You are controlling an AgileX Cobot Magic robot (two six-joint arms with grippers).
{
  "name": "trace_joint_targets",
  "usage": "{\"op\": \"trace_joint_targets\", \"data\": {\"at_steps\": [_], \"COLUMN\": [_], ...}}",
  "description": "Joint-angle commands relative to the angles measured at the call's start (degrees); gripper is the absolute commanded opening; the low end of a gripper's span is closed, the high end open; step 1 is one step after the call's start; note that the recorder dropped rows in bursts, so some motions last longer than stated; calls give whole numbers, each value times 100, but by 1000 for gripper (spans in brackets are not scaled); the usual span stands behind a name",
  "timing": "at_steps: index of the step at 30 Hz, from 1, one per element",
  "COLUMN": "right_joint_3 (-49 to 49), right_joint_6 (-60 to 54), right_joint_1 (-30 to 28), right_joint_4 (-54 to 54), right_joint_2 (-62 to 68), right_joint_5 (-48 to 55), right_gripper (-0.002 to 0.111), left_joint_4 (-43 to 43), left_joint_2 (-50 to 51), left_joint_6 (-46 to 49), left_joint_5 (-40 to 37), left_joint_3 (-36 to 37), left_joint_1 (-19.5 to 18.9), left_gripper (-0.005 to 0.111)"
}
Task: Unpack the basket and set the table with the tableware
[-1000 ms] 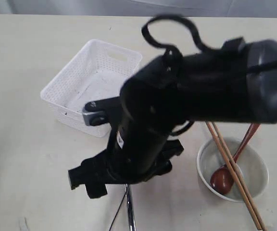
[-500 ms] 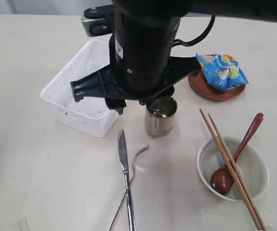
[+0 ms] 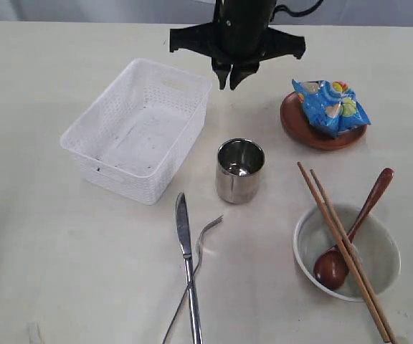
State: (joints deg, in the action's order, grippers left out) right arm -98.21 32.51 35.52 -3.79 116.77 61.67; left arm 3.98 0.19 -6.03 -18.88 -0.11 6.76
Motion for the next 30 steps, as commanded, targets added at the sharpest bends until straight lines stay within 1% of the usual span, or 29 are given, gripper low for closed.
{"op": "trace_joint_targets", "data": {"at_steps": [1, 4, 5, 7, 9, 10, 11, 14, 17, 19, 22, 28, 30], "right_joint_3": [-513, -1087, -1341, -1635, -1917, -2096, -2189, -1737, -1615, -1407, -686, 1512, 1937], "right_joint_6": [-382, -750, -1098, -1221, -1261, -1366, -1556, -1929, -2001, -1824, -1759, -1496, -1471], "right_joint_1": [-13, -3, 50, 86, 54, -4, -3, 51, 217, 300, 424, 470, 470], "right_joint_4": [461, 1066, 1470, 1569, 1425, 1293, 1175, 1503, 904, 470, 294, 379, 515], "right_joint_2": [794, 1220, 1348, 1403, 1379, 1306, 1236, 708, 298, 11, -565, -1702, -1925], "right_joint_5": [-34, -198, -419, -438, 231, 829, 829, 829, 829, 829, 829, 829, 335], "right_gripper": [12, 12, 12, 12, 12, 12, 12, 14, 14, 14, 14, 14, 14], "left_joint_4": [26, 26, 26, 26, 26, 26, 26, 26, 26, 26, 26, 26, 26], "left_joint_2": [-19, -19, -19, -19, -19, -19, -19, -19, -19, -19, -19, -19, -19], "left_joint_6": [4, 4, 4, 4, 4, 4, 4, 4, 4, 4, 4, 4, 4], "left_joint_5": [28, 28, 28, 28, 28, 28, 28, 28, 28, 28, 28, 28, 28], "left_joint_3": [11, 11, 11, 11, 11, 11, 11, 11, 11, 11, 11, 11, 11], "left_joint_1": [41, 41, 41, 41, 41, 41, 41, 41, 41, 41, 41, 41, 41], "left_gripper": [0, 0, 0, 0, 0, 0, 0, 0, 0, 0, 0, 0, 0]}}
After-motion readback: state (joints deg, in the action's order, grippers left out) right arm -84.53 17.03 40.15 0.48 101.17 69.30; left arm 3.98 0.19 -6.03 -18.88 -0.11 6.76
